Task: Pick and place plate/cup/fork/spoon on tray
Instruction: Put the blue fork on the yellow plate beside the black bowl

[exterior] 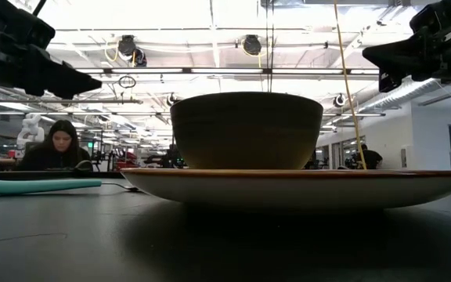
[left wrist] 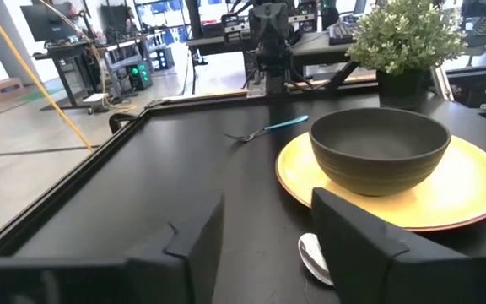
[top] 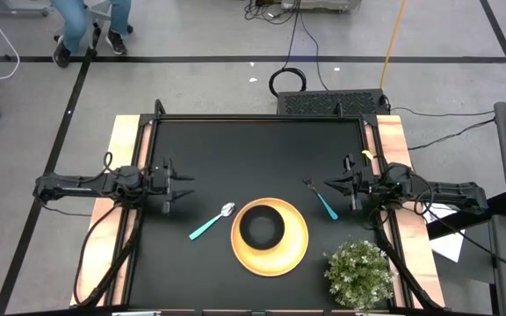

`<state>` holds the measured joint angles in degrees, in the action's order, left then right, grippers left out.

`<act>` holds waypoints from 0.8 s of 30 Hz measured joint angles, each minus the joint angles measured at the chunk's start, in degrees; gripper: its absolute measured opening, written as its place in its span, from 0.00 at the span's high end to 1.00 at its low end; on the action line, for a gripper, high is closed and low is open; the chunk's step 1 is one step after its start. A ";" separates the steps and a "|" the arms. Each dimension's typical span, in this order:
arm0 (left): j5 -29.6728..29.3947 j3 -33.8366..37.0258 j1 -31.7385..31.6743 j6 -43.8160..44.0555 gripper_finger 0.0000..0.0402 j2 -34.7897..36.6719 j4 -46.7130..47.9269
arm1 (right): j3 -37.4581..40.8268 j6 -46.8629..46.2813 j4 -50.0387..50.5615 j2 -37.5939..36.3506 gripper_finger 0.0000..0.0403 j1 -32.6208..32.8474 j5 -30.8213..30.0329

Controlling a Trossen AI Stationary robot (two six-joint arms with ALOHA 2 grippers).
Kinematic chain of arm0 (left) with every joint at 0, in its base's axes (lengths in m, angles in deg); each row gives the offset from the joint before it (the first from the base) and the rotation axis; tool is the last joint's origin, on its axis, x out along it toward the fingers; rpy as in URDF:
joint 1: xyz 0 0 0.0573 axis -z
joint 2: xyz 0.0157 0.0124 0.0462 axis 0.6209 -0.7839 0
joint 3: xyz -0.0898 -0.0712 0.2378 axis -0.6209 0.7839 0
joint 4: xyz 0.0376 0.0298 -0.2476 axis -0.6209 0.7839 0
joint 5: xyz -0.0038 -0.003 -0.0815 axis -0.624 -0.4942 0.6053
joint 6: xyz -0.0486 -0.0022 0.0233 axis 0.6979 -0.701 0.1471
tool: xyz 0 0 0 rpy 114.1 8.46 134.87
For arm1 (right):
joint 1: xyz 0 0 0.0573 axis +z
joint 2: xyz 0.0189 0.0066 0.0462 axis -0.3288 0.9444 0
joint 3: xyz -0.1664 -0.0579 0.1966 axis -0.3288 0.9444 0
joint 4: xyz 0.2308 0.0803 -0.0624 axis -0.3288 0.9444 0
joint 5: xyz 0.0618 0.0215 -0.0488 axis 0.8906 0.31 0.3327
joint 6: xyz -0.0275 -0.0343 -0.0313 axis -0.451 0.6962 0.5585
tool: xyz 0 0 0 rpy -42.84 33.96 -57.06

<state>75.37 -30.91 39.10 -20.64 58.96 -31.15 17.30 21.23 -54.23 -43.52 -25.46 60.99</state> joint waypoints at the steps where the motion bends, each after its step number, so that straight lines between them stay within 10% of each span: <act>1: 0.10 0.00 0.01 0.05 0.59 0.00 0.03 | 0.00 0.00 0.00 0.00 1.00 0.00 -0.02; 10: 1.35 0.00 0.00 -1.03 0.98 -0.86 0.42 | 0.00 1.03 0.69 0.00 1.00 -0.01 0.00; 24: -0.56 0.00 -0.01 -0.39 0.99 -1.43 0.22 | 0.00 1.46 0.96 0.00 1.00 0.00 0.00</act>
<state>74.82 -30.91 39.09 -21.03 57.53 -30.93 17.30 22.69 -53.27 -43.52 -25.46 60.99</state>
